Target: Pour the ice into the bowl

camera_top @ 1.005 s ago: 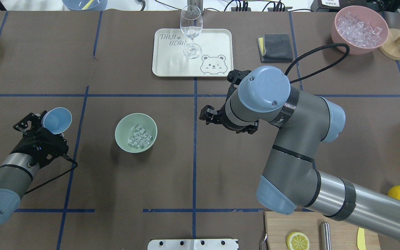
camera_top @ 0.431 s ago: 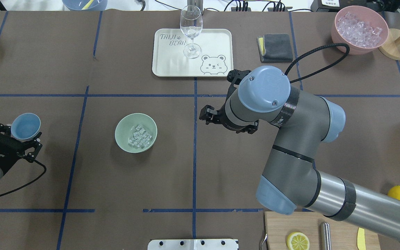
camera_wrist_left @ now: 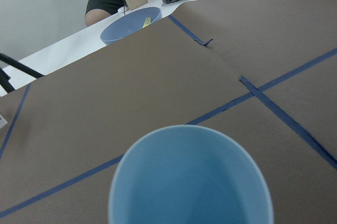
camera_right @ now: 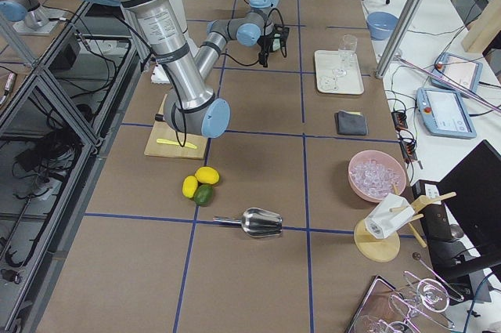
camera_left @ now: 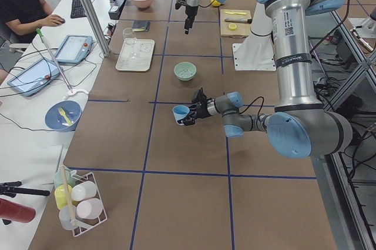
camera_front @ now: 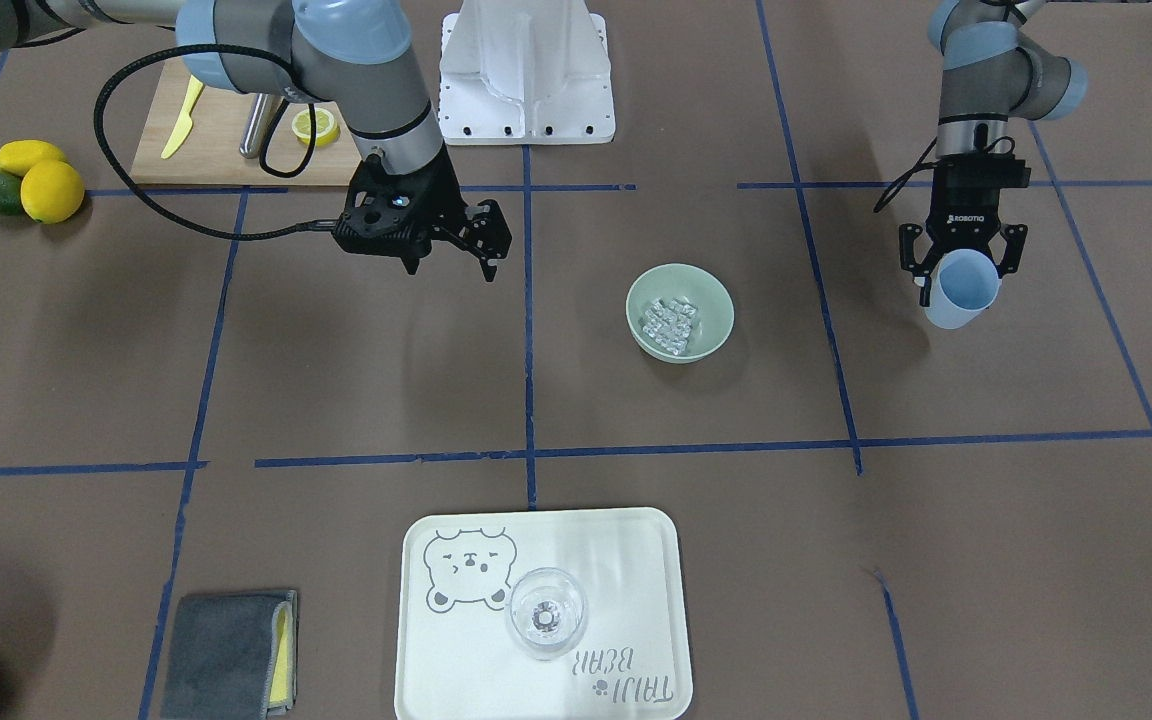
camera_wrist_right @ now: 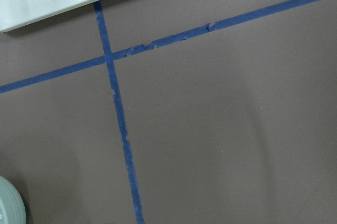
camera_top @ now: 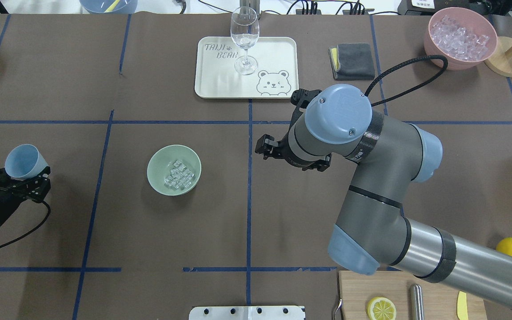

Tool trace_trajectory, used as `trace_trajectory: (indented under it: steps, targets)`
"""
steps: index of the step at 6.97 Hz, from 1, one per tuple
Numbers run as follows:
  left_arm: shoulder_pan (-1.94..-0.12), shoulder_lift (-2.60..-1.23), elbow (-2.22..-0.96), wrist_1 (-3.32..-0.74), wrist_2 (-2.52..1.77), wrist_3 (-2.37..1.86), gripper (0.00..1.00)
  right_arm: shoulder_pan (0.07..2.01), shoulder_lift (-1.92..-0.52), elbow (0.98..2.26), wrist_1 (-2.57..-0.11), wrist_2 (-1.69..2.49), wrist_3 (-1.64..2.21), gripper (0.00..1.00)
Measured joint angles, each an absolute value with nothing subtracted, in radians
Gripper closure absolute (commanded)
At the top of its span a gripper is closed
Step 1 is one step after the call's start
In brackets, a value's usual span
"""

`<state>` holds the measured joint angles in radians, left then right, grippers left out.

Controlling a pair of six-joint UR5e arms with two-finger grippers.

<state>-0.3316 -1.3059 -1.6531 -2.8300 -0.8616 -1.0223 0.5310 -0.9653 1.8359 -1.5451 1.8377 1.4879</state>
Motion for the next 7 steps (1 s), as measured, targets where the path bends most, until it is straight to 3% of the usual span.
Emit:
trace_trajectory:
  steps: [2, 3, 4, 5, 7]
  targets:
    - [-0.332, -1.309, -1.585, -2.897, -0.861, -1.140, 1.00, 0.532, -0.967, 1.841, -1.546, 1.838, 1.488, 0.00]
    - [-0.337, -1.310, -1.566, -2.908, -0.865, -1.157, 0.85, 0.532, -0.967, 1.843, -1.547, 1.838, 1.488, 0.00]
    - [-0.346, -1.310, -1.555, -2.913, -0.871, -1.160, 0.54, 0.532, -0.966, 1.847, -1.551, 1.838, 1.488, 0.00]
    - [-0.349, -1.309, -1.546, -2.915, -0.876, -1.156, 0.01, 0.531, -0.965, 1.851, -1.555, 1.838, 1.488, 0.00]
    - [-0.351, -1.307, -1.528, -2.920, -0.879, -1.148, 0.00, 0.531, -0.965, 1.855, -1.559, 1.838, 1.488, 0.00]
